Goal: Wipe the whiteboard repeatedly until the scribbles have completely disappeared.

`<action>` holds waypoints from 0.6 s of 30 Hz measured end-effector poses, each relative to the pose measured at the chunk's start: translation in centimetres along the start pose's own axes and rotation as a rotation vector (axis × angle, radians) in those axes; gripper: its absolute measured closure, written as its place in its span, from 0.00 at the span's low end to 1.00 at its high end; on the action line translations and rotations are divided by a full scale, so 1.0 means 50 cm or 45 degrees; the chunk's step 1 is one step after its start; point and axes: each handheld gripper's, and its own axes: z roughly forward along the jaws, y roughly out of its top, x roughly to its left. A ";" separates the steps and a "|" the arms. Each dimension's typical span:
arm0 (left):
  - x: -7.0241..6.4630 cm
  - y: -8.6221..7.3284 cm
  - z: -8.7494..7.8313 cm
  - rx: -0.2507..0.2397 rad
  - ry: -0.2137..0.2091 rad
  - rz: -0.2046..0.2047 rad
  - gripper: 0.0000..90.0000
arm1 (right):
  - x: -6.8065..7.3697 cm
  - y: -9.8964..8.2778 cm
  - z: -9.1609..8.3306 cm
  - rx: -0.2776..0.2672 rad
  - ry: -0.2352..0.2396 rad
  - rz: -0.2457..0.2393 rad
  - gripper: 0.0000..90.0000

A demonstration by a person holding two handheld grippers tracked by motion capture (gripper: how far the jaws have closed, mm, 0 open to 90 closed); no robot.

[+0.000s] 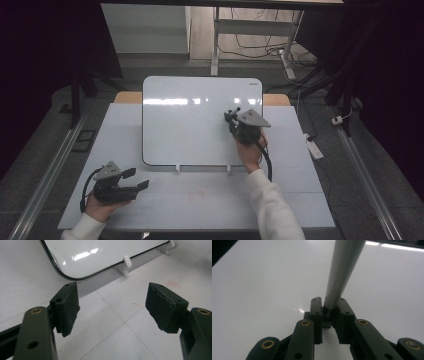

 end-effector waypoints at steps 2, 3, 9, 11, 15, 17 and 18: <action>0.002 0.000 0.001 0.000 0.000 -0.006 0.31 | -0.008 0.002 0.001 -0.007 -0.004 0.040 0.87; 0.002 0.000 0.001 0.000 -0.002 -0.005 0.31 | 0.001 0.000 0.001 0.007 0.016 0.020 0.87; 0.000 -0.001 -0.001 -0.001 -0.003 0.001 0.31 | 0.040 -0.010 0.010 0.019 0.086 -0.043 0.87; 0.000 -0.001 -0.004 -0.007 0.001 -0.001 0.31 | 0.009 0.001 0.008 -0.011 0.013 0.015 0.87; 0.003 0.000 0.000 -0.002 -0.003 -0.005 0.31 | -0.005 0.015 0.011 -0.005 0.002 0.022 0.87; 0.004 0.000 0.001 -0.001 -0.003 -0.007 0.31 | 0.018 0.009 0.015 0.020 0.059 -0.042 0.87; 0.004 -0.001 0.001 -0.001 -0.004 -0.008 0.31 | 0.027 0.006 0.017 0.024 0.069 -0.079 0.87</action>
